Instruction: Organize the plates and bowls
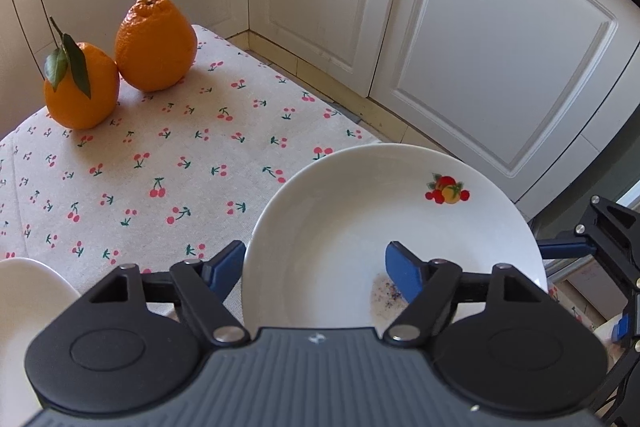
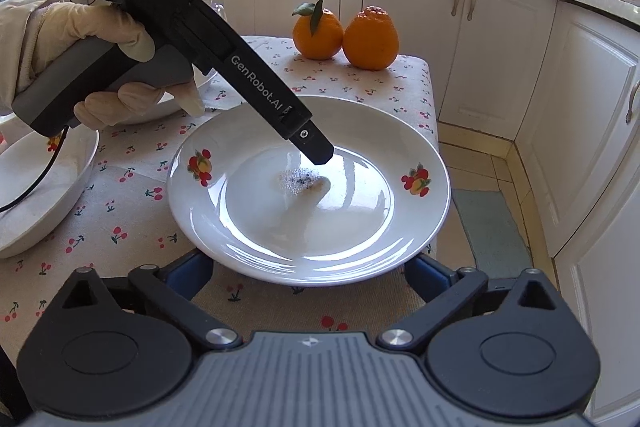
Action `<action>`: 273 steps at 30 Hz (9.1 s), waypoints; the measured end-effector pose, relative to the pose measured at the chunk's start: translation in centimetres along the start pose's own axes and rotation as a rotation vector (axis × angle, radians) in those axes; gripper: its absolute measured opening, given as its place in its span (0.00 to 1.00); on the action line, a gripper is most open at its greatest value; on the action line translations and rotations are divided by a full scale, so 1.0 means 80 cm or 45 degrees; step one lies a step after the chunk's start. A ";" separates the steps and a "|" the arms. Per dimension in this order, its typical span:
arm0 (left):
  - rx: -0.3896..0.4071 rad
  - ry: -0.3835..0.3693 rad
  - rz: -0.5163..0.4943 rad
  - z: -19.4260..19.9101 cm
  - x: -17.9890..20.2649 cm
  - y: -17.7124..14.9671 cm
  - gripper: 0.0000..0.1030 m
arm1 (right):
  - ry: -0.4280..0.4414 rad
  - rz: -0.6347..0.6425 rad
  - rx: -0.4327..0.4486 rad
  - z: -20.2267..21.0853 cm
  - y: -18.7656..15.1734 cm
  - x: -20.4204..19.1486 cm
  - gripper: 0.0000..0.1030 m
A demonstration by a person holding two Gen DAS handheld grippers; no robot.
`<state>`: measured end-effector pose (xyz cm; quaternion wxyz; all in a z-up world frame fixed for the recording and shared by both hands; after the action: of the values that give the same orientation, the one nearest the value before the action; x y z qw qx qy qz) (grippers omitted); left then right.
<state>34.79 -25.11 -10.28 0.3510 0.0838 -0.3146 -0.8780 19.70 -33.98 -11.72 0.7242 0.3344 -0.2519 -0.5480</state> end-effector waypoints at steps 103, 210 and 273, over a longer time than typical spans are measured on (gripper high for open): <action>0.201 0.574 0.379 0.235 0.044 -0.316 0.83 | 0.839 0.515 -0.379 -0.112 0.125 -0.229 0.72; 0.168 0.131 -0.117 0.091 0.088 -0.107 0.84 | 0.299 -0.028 -0.251 -0.050 0.088 0.075 0.73; 0.426 0.416 0.018 0.274 0.086 -0.246 0.91 | 0.050 -0.036 0.060 0.098 0.040 -0.120 1.00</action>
<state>10.56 -7.94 -4.52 0.3847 0.2797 -0.3955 -0.7857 13.31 -25.83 -4.17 0.7130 0.3658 -0.2457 -0.5454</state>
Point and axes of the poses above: each gripper's, at about its wrist camera, not at the fingertips, and z roughly against the way its jaws point, x to its right, y to its top, the point moved 5 cm from there along -z, roughly the way its jaws point, and after that the axes turned 3 degrees about x, right-handed, at the moved point
